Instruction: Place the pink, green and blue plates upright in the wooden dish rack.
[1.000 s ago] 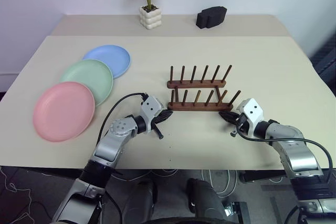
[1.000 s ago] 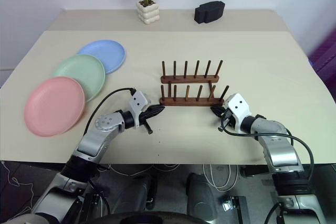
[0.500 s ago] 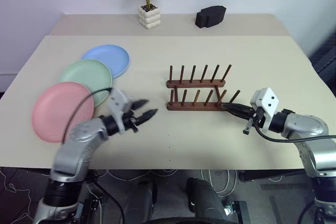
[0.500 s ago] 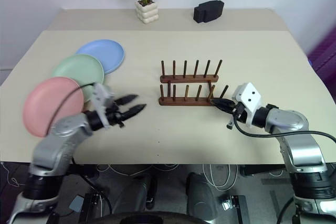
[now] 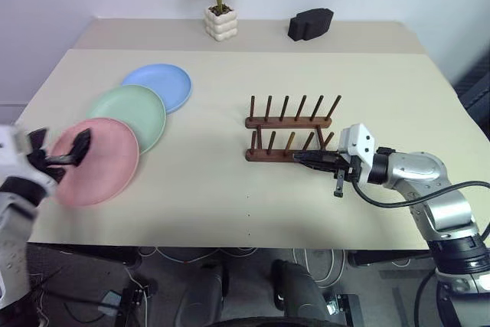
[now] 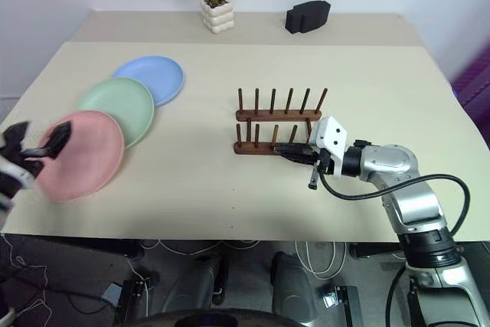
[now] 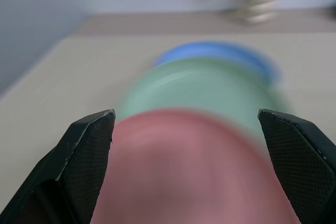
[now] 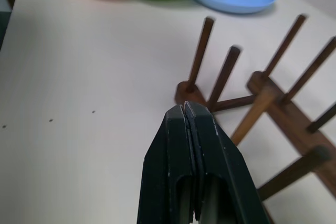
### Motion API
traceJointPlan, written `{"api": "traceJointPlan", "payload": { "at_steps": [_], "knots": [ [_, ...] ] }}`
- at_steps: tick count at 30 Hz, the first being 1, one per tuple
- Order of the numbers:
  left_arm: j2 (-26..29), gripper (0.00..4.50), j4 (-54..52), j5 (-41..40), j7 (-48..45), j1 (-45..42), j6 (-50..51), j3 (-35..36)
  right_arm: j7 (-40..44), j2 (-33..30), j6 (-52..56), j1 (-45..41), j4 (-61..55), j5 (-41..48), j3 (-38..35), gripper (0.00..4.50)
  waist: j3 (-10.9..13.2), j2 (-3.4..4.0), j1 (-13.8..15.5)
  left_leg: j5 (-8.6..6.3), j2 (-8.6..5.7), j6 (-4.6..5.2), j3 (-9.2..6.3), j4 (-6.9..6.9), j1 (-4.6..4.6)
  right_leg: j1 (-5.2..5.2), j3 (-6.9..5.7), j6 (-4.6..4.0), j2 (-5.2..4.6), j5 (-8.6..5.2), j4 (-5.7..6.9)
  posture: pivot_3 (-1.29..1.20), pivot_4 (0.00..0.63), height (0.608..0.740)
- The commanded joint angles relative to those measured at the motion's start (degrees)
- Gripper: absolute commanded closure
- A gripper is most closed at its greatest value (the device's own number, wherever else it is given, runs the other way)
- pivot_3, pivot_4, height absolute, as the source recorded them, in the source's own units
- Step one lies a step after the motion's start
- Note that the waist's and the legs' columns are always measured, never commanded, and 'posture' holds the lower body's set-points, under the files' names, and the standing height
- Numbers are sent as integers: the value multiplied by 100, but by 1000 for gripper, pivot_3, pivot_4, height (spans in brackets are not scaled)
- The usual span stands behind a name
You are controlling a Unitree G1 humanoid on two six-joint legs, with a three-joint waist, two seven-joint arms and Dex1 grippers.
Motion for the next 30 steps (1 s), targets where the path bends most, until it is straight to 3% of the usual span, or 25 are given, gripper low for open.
{"api": "traceJointPlan", "payload": {
  "at_steps": [1,10,22,26,30],
  "knots": [
    [77,19,132,-104,251,137,192,470,93,70,-217,-109,31,-2,16,4500,0,-1,4,0,0,0,0,0,0,0,0,0,0,0,0,0,150,738],
    [-36,19,607,-191,516,258,838,192,88,147,-306,-87,74,-35,74,4500,-1,-5,-3,-3,1,-6,1,-1,0,-2,0,-1,-3,0,-1,0,150,738],
    [26,19,1693,-271,379,-204,843,-111,-40,140,-182,-51,-74,-21,49,4500,-1,-5,-7,-5,1,-8,2,-3,-2,-8,0,-3,-3,2,-1,0,150,738],
    [12,1192,1763,-288,319,-213,797,-138,-8,71,-171,34,-122,49,-43,4500,-1,-5,-6,-6,1,-11,2,-5,-3,-9,0,-3,-6,2,-1,0,150,738],
    [-15,3179,1771,-307,295,-180,761,-120,9,40,-167,71,-160,115,-93,4500,-1,-5,-2,-6,1,-11,2,-5,-6,-11,0,-3,-7,2,-2,0,150,738]
  ]
}}
